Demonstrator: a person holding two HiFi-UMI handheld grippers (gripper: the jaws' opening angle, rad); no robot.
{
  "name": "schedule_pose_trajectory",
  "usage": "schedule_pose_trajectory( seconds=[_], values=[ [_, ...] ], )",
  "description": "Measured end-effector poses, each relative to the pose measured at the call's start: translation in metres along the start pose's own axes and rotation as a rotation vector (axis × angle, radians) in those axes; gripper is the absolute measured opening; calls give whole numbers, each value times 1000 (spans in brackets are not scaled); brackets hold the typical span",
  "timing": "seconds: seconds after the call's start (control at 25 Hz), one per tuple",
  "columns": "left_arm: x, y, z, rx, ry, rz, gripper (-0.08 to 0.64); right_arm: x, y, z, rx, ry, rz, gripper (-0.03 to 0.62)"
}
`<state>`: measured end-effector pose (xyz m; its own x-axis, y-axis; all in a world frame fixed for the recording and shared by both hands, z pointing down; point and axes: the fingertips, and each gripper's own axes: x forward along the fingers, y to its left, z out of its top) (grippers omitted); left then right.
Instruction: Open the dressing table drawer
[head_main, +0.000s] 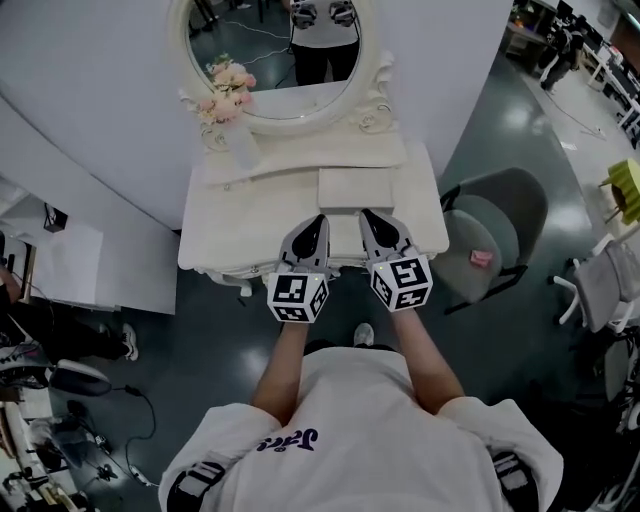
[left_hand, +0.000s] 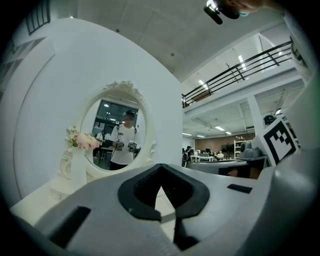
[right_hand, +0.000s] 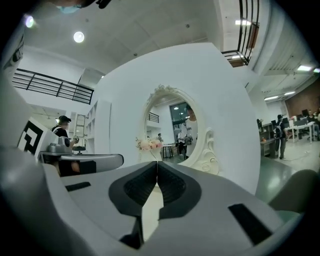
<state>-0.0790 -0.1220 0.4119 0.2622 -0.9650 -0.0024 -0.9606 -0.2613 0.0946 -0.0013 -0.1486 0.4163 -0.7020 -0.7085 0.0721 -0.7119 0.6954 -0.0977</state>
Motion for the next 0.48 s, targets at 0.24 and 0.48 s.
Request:
schedule_pose_trajectory(
  seconds=[0.24, 0.48],
  values=[
    [43, 10, -40, -33, 52, 2, 14, 25, -43, -45, 69, 84, -6, 11],
    [69, 28, -81, -47, 94, -39, 14, 48, -68, -96, 115, 166, -59, 11]
  ],
)
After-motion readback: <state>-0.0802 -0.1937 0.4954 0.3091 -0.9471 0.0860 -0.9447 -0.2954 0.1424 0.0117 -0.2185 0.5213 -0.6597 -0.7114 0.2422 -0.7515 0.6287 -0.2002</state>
